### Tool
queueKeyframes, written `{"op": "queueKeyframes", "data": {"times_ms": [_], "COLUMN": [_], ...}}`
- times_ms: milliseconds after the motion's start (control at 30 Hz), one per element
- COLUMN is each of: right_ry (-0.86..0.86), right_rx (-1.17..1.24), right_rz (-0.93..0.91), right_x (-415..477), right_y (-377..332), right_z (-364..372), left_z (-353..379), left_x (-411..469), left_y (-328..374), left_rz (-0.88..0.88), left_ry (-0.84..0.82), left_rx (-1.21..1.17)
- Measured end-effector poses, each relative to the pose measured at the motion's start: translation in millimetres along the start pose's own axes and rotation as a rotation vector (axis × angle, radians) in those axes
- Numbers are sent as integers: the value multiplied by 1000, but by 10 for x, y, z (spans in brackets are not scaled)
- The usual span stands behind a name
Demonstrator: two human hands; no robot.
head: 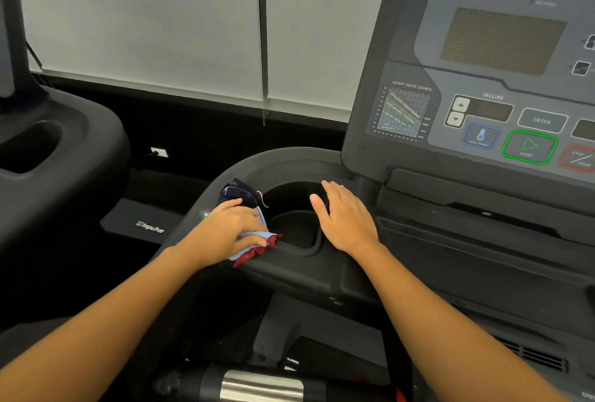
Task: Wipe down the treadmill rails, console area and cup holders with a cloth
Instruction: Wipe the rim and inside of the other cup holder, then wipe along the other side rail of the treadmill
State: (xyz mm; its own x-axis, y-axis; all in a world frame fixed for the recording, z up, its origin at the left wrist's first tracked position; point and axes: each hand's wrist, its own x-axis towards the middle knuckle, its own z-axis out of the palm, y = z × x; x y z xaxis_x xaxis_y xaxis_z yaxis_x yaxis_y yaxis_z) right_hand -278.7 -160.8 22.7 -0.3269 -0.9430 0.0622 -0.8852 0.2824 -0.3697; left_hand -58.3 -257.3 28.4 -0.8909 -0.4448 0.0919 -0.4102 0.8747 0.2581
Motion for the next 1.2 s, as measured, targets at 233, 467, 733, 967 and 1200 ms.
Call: {"op": "queueKeyframes", "data": {"times_ms": [233, 467, 733, 967, 1200], "right_ry": [-25, -26, -97, -334, -414], "right_rx": [-28, 335, 925, 1167, 1085], "right_rz": [-26, 12, -122, -265, -243], "right_x": [2, -31, -470, -826, -843], "right_y": [9, -89, -1077, -1602, -1769], "right_z": [5, -127, -157, 177, 211], "left_z": [-186, -441, -439, -334, -297], "left_x": [-53, -195, -350, -463, -607], "left_y": [-179, 287, 713, 768, 511], "left_rz": [72, -386, -669, -789, -858], "left_ry": [-39, 488, 766, 969, 1092], "left_rx": [122, -670, -1390, -1418, -808]}}
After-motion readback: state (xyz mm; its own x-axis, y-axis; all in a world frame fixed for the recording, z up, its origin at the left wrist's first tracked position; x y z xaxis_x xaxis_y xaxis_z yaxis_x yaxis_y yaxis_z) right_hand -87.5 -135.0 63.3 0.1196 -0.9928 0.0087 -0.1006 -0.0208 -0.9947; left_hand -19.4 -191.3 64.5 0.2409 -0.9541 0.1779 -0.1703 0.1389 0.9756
